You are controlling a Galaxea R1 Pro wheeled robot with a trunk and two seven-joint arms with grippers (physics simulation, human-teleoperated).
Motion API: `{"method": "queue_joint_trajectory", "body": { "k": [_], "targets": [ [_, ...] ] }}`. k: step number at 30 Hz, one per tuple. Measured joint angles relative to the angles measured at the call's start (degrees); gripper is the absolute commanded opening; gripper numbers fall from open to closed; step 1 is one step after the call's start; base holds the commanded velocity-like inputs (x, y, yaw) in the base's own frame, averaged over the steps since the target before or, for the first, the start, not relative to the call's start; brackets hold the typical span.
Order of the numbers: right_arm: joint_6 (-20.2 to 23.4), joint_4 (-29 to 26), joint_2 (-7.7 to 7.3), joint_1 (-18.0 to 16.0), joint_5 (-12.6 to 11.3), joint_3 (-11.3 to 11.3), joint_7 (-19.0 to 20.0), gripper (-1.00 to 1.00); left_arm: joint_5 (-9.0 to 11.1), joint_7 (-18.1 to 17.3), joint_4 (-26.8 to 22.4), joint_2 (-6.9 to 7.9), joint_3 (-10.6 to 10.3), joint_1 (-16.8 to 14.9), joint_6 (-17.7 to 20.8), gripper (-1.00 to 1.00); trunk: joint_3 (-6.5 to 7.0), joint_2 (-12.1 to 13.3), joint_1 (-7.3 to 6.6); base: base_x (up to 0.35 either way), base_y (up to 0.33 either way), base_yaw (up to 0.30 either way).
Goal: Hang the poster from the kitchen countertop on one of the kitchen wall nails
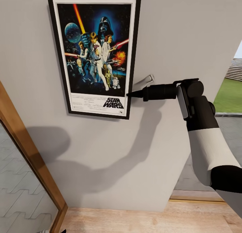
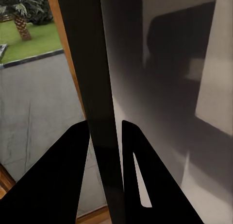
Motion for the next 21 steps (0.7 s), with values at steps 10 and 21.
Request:
{"method": "queue_joint_trajectory", "body": {
  "k": [10, 21],
  "targets": [
    [0.0, 0.0, 0.0, 0.0, 0.0, 0.0, 0.0, -1.0, 0.0, 0.0, 0.0, 0.0, 0.0, 0.0, 0.0, 1.0, 0.0, 0.0, 0.0, 0.0, 0.0, 0.0],
    [0.1, 0.0, -0.01, -0.1, 0.0, 0.1, 0.0, -1.0, 0.0, 0.0, 0.0, -0.06, 0.0, 0.0, 0.0, 1.0, 0.0, 0.0, 0.0, 0.0, 0.0, 0.0]
  ]
}}
